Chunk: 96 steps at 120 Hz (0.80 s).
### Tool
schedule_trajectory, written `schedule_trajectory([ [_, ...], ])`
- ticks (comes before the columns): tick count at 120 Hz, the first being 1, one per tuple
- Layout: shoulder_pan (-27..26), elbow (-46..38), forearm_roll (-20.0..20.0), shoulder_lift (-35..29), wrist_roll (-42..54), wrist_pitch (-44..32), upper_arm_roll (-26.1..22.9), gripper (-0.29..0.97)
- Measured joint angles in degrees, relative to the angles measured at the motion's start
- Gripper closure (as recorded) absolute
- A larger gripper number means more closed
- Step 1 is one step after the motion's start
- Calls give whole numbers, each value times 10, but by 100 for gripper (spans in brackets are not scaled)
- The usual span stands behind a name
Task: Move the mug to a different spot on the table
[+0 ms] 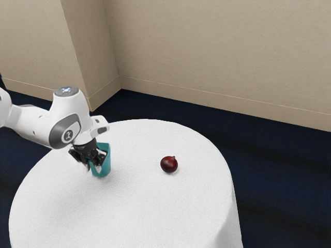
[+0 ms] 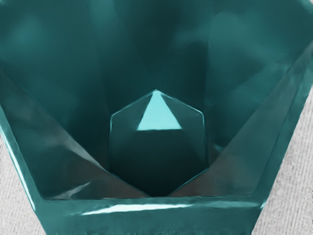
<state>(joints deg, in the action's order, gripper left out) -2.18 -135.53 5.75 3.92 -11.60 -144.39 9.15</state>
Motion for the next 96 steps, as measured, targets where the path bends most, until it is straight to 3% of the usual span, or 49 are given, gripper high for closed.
schedule_trajectory([
  [53,-11,-5,39,-25,-22,-80,12,74],
  [96,-7,-40,29,-19,-24,-204,10,79],
])
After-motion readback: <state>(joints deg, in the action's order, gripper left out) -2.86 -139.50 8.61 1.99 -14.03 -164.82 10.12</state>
